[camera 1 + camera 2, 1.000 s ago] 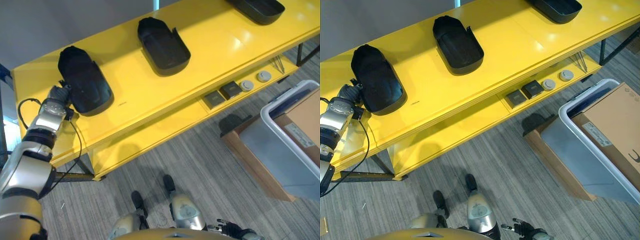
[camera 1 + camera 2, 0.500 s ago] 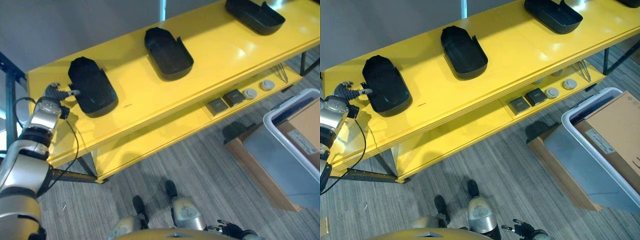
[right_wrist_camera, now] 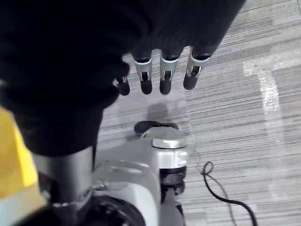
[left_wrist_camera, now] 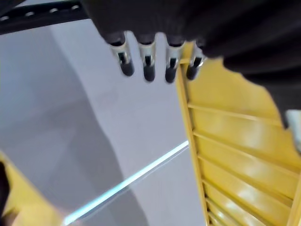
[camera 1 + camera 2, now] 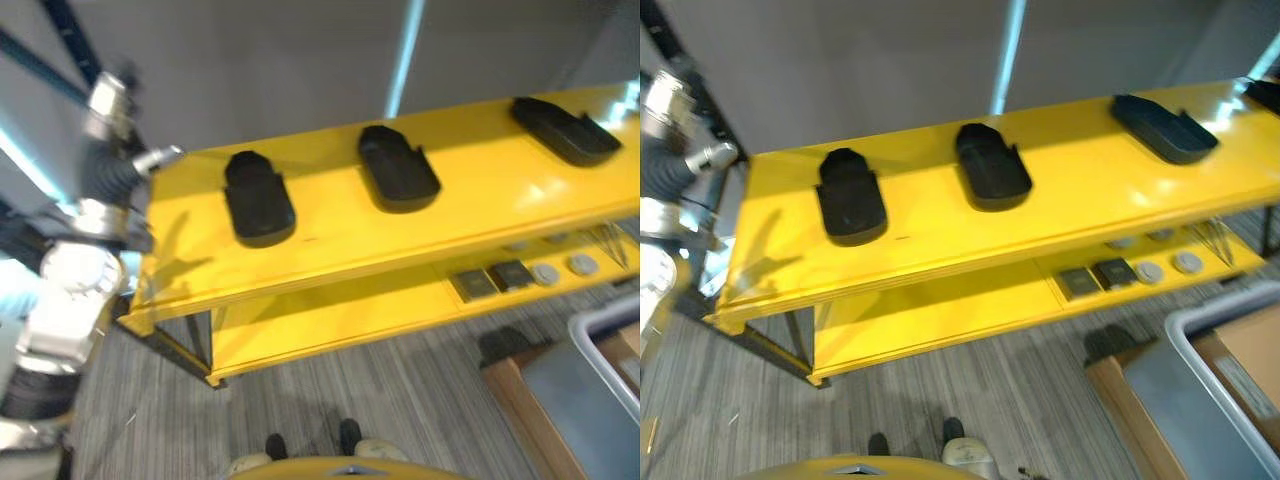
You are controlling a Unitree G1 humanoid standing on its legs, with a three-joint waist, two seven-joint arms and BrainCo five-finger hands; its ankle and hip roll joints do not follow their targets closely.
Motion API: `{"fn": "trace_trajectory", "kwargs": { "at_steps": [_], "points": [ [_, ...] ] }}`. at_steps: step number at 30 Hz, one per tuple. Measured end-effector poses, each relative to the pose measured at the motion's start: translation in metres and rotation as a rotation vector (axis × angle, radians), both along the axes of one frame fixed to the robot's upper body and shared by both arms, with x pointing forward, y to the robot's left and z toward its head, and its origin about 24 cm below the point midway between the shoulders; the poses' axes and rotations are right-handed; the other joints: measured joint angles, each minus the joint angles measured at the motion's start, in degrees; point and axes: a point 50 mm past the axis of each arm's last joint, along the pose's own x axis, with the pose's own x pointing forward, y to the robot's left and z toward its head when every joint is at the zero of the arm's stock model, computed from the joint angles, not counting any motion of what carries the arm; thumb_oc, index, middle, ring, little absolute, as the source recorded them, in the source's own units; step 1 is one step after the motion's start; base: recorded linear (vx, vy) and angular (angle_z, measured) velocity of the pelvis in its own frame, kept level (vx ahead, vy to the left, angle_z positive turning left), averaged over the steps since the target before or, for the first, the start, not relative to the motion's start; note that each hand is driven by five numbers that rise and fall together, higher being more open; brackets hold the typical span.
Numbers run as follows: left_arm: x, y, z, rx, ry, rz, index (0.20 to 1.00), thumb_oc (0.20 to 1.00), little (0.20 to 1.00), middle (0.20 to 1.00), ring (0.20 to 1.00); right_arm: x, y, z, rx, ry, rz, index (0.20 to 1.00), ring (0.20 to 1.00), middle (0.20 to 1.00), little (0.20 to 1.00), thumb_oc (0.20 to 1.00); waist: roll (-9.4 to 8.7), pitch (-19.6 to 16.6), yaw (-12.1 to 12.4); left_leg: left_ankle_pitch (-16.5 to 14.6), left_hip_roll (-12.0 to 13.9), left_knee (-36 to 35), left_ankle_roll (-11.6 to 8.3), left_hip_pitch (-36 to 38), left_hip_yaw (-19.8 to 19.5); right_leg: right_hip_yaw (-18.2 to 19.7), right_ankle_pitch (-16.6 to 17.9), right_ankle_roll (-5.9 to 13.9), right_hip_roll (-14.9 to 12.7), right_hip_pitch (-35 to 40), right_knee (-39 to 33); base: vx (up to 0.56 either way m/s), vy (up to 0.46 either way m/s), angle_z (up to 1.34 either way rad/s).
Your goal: Move parts from the plastic box to the shelf.
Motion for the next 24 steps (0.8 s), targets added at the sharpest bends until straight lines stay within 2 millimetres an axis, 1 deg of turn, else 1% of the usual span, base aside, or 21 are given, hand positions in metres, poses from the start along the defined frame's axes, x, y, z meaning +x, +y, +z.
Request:
{"fn": "trace_trajectory", "kwargs": {
  "at_steps": [1, 2, 3, 4, 5, 6, 9, 12, 15, 17, 19, 22, 24],
  "points": [
    [-0.002, -0.004, -0.017, -0.053, 0.063, -0.029, 0.520, 0.520, 0.520, 0.520, 0.520, -0.001, 0.000, 0.000, -0.006, -0.001, -0.007, 1.000, 1.000, 1.000, 1.000, 1.000, -0.08, 0.01, 0.62, 0.05, -0.03, -0.02, 0.06, -0.28, -0.09, -0.03, -0.08, 0.10, -0.09, -0.16, 0.37, -0.05, 0.005, 0.05],
    [-0.013, -0.012, -0.054, -0.190, 0.194, -0.070, 0.200, 0.200, 0.200, 0.200, 0.200, -0.002, 0.001, 0.000, -0.009, -0.011, -0.032, 1.000, 1.000, 1.000, 1.000, 1.000, -0.12, -0.20, 0.75, 0.02, -0.17, -0.03, 0.08, -0.67, -0.11, -0.15, -0.08, 0.15, -0.27, -0.47, 0.56, -0.06, 0.006, -0.03],
    [-0.019, -0.020, -0.074, -0.244, 0.275, -0.112, 0.200, 0.200, 0.200, 0.200, 0.200, -0.004, 0.003, -0.001, -0.008, -0.007, -0.040, 1.000, 1.000, 1.000, 1.000, 1.000, -0.26, -0.23, 0.67, 0.05, -0.19, -0.03, 0.10, -0.68, -0.10, -0.15, -0.05, 0.14, -0.29, -0.51, 0.54, -0.05, 0.007, 0.01],
    [-0.022, -0.026, -0.088, -0.239, 0.351, -0.161, 0.200, 0.200, 0.200, 0.200, 0.200, -0.007, 0.003, -0.001, -0.009, 0.000, -0.043, 1.000, 1.000, 1.000, 1.000, 1.000, -0.40, -0.27, 0.87, 0.10, -0.13, -0.03, 0.09, -0.95, -0.12, -0.27, -0.04, 0.14, -0.28, -0.72, 0.55, -0.03, 0.009, 0.03],
    [-0.022, -0.027, -0.090, -0.239, 0.359, -0.171, 0.200, 0.200, 0.200, 0.200, 0.200, -0.007, 0.003, -0.001, -0.011, 0.001, -0.044, 1.000, 1.000, 1.000, 1.000, 1.000, -0.41, -0.26, 0.89, 0.10, -0.13, -0.03, 0.09, -0.98, -0.12, -0.31, -0.03, 0.14, -0.28, -0.73, 0.53, -0.02, 0.009, 0.09],
    [-0.024, -0.033, -0.099, -0.251, 0.409, -0.231, 0.200, 0.200, 0.200, 0.200, 0.200, -0.014, 0.001, -0.001, -0.027, 0.015, -0.052, 1.000, 1.000, 1.000, 1.000, 1.000, -0.37, -0.23, 0.94, 0.14, -0.11, -0.03, 0.10, -1.13, -0.10, -0.47, -0.02, 0.14, -0.33, -0.75, 0.42, -0.03, 0.012, 0.07],
    [-0.024, -0.040, -0.101, -0.267, 0.403, -0.286, 0.200, 0.200, 0.200, 0.200, 0.200, -0.018, 0.000, -0.002, -0.032, 0.027, -0.056, 1.000, 1.000, 1.000, 1.000, 1.000, -0.12, -0.33, 0.77, 0.16, -0.10, -0.03, 0.12, -1.23, -0.01, -0.48, 0.11, 0.25, -0.33, -0.71, 0.13, -0.01, 0.003, 0.02],
    [-0.020, -0.050, -0.106, -0.256, 0.405, -0.331, 0.200, 0.200, 0.200, 0.200, 0.200, -0.019, -0.001, -0.002, -0.036, 0.033, -0.056, 1.000, 1.000, 1.000, 1.000, 1.000, 0.24, -0.54, 0.15, 0.16, -0.10, -0.03, 0.13, -1.34, 0.03, -0.48, 0.17, 0.27, -0.33, -0.75, -0.01, 0.00, 0.000, 0.00],
    [-0.014, -0.060, -0.102, -0.250, 0.377, -0.365, 0.200, 0.200, 0.200, 0.200, 0.200, -0.017, -0.001, -0.002, -0.038, 0.023, -0.056, 1.000, 1.000, 1.000, 1.000, 1.000, 0.33, -0.60, -0.81, 0.17, -0.01, -0.02, 0.12, -1.29, 0.17, -0.47, 0.14, 0.30, -0.27, -0.79, -0.03, 0.00, 0.000, 0.00],
    [-0.006, -0.066, -0.101, -0.260, 0.362, -0.356, 0.200, 0.200, 0.200, 0.200, 0.200, -0.019, -0.002, -0.003, -0.039, 0.037, -0.051, 1.000, 1.000, 1.000, 1.000, 1.000, 0.37, -0.62, -1.10, 0.20, 0.01, -0.02, 0.06, -1.17, 0.34, -0.37, 0.12, 0.33, -0.27, -0.75, -0.02, 0.00, -0.009, -0.02],
    [0.002, -0.065, -0.102, -0.290, 0.367, -0.323, 0.200, 0.200, 0.200, 0.200, 0.200, -0.019, -0.001, -0.003, -0.039, 0.044, -0.034, 1.000, 1.000, 1.000, 1.000, 1.000, 0.27, -0.60, -2.11, 0.21, 0.04, -0.02, 0.03, -1.14, 0.53, -0.20, 0.13, 0.33, -0.25, -0.80, -0.02, 0.00, -0.029, -0.05],
    [0.014, -0.064, -0.109, -0.352, 0.395, -0.254, 0.200, 0.200, 0.200, 0.200, 0.200, -0.017, -0.001, -0.004, -0.039, 0.048, -0.023, 1.000, 1.000, 1.000, 1.000, 1.000, 0.21, -0.56, -3.35, 0.02, 0.13, -0.03, 0.16, -0.83, 1.40, 0.61, 0.18, 0.37, -0.17, -0.83, -0.02, 0.01, -0.031, -0.13],
    [0.017, -0.065, -0.114, -0.375, 0.414, -0.215, 0.200, 0.200, 0.200, 0.200, 0.200, -0.016, 0.000, -0.004, -0.037, 0.046, -0.019, 1.000, 1.000, 1.000, 1.000, 1.000, 0.15, -0.54, -3.83, -0.16, 0.19, -0.03, 0.14, -0.64, 1.77, 0.99, 0.22, 0.35, -0.10, -0.84, -0.02, 0.01, -0.027, -0.12]
  ]
}}
